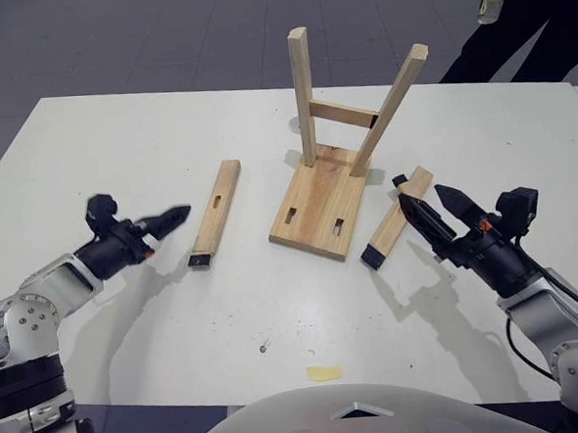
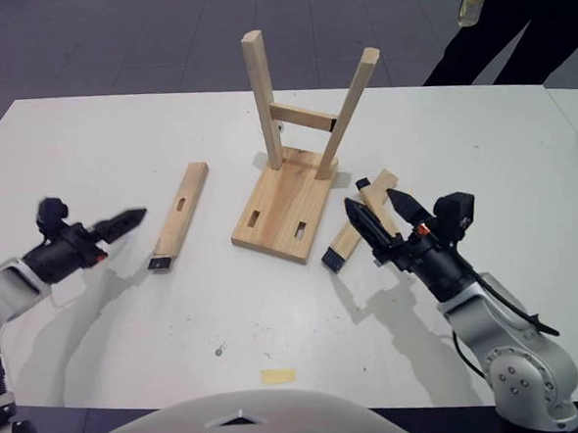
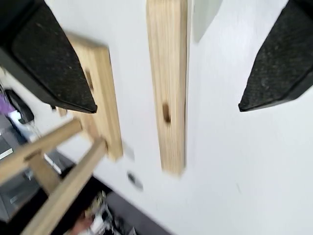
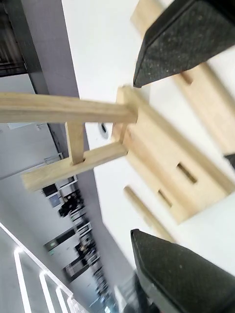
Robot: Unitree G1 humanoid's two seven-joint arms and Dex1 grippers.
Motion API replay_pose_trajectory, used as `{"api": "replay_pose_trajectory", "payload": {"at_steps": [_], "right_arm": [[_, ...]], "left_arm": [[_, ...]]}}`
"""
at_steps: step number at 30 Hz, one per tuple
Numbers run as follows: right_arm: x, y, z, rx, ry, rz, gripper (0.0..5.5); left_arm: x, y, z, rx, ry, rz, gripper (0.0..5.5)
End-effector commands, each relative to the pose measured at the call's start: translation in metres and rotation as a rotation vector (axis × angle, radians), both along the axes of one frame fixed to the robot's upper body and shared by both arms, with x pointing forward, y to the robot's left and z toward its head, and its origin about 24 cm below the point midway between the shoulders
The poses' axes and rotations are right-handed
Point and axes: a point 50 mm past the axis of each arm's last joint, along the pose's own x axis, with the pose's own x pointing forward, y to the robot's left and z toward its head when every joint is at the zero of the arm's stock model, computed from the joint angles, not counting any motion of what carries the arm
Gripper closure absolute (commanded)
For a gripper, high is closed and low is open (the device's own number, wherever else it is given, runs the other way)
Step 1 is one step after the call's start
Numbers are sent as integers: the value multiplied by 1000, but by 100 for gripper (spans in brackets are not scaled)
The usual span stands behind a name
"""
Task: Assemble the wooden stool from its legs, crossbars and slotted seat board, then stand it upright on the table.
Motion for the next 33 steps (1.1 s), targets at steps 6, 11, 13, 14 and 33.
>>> {"api": "replay_pose_trajectory", "payload": {"at_steps": [6,11,13,14,33], "right_arm": [[31,-19,-32,-300,40,32,73],[37,-38,-48,-238,109,-11,154],[35,-40,-55,-250,137,7,184],[34,-40,-58,-254,152,9,196],[38,-39,-75,-299,167,-22,422]], "left_arm": [[35,-35,18,158,-214,72,10],[34,-43,9,141,-197,92,10],[34,-42,6,140,-185,98,10],[35,-43,5,139,-182,95,10],[38,-51,-2,129,-164,91,10]]}}
